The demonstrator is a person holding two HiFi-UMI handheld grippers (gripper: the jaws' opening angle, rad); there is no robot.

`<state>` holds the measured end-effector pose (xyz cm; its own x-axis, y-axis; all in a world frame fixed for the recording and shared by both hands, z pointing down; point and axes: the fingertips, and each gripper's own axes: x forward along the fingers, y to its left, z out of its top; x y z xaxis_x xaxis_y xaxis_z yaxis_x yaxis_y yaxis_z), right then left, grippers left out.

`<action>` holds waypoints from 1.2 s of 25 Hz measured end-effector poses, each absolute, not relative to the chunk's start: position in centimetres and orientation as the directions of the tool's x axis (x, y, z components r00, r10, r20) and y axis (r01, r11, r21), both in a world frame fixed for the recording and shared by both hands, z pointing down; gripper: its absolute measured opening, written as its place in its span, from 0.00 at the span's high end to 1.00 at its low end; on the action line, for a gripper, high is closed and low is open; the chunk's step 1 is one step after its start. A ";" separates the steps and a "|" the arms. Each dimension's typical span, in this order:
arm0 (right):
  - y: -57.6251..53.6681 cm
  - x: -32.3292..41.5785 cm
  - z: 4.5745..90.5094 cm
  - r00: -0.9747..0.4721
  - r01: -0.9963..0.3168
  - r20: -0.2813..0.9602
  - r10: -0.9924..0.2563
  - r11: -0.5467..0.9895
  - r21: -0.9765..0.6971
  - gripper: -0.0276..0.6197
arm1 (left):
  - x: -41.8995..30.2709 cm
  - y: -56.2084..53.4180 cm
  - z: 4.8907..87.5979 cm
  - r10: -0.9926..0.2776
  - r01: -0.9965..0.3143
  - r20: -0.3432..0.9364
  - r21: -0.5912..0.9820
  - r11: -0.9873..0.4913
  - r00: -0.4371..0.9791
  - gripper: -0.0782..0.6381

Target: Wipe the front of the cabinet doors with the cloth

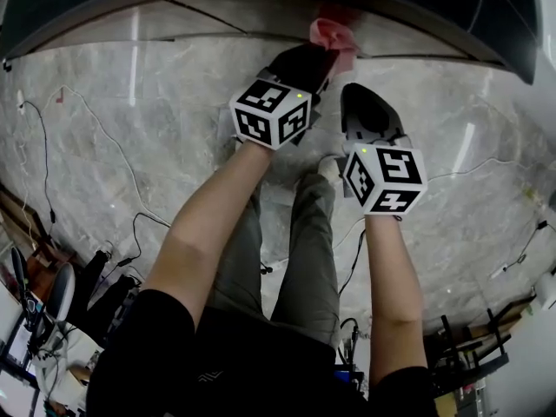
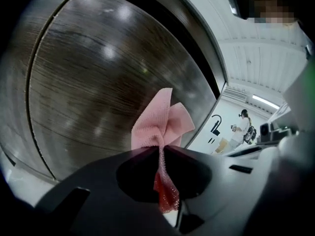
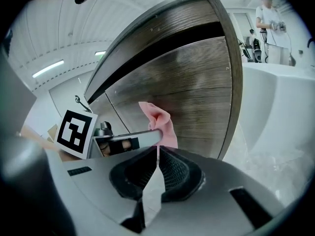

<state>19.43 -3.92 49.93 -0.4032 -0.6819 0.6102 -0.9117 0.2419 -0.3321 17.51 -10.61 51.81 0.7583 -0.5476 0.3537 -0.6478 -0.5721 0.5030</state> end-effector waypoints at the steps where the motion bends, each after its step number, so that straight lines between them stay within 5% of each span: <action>1: -3.8 19.8 49.9 -0.401 -0.912 0.610 -0.683 0.239 -0.333 0.90 | 18.1 -10.4 51.8 -0.539 -0.641 0.353 0.504 -0.579 0.765 0.85; 15: -1.9 23.5 50.6 -0.381 -0.918 0.628 -0.678 0.200 -0.342 0.90 | 23.8 -8.1 52.2 -0.441 -0.562 0.350 0.487 -0.668 0.827 0.85; 30: -3.2 15.5 51.3 -0.446 -0.894 0.636 -0.630 0.275 -0.354 0.90 | 11.4 -7.0 54.1 -0.551 -0.675 0.391 0.481 -0.560 0.737 0.85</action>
